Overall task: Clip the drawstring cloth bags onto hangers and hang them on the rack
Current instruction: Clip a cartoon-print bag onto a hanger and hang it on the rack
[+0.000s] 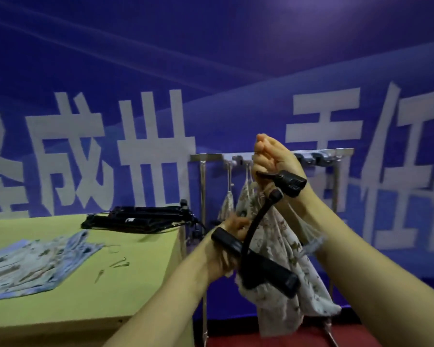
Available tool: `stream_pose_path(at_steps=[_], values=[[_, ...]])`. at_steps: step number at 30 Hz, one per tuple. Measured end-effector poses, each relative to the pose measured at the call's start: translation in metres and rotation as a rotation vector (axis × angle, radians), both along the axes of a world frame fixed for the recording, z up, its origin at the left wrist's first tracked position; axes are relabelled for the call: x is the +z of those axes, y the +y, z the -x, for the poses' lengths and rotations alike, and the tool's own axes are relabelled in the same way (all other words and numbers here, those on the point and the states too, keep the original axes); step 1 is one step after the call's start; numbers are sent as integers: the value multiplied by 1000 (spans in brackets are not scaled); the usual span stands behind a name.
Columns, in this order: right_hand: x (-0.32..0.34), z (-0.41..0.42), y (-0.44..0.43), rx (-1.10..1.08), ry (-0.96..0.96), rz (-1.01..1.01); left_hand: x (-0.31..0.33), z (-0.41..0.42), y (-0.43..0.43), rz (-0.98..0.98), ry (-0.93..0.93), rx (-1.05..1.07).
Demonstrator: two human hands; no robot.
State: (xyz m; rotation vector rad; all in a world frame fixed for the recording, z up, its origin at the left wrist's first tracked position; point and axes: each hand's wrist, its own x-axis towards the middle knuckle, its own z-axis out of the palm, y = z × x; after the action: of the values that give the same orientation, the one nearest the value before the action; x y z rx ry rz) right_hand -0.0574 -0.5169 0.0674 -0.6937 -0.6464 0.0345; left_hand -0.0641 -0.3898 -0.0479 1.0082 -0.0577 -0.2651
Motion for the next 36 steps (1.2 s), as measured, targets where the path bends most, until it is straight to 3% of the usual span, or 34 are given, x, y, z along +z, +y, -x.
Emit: stream_pose_path(at_steps=[4, 8, 11, 14, 20, 22, 26, 29, 36], values=[[-11, -23, -37, -495, 61, 111, -10, -24, -14, 85, 38, -77], [-29, -54, -50, -853, 108, 308, -28, -48, -36, -25, 113, -49], [-33, -75, -58, -998, 154, 403, -40, -60, -48, -161, 163, -76], [-29, -103, -61, -990, 157, 560, -42, -81, -56, -349, 188, -115], [-4, -171, -80, -809, 110, 1289, -39, -139, -69, -627, 150, -163], [0, -196, -90, -833, 115, 1417, -38, -160, -73, -578, 132, -110], [1, -236, -101, -862, 133, 1503, -34, -203, -81, -230, 185, 60], [2, -262, -105, -903, 56, 1576, -26, -229, -85, -79, 203, 86], [4, -308, -102, -1014, -189, 1633, -5, -278, -99, -54, 197, 166]])
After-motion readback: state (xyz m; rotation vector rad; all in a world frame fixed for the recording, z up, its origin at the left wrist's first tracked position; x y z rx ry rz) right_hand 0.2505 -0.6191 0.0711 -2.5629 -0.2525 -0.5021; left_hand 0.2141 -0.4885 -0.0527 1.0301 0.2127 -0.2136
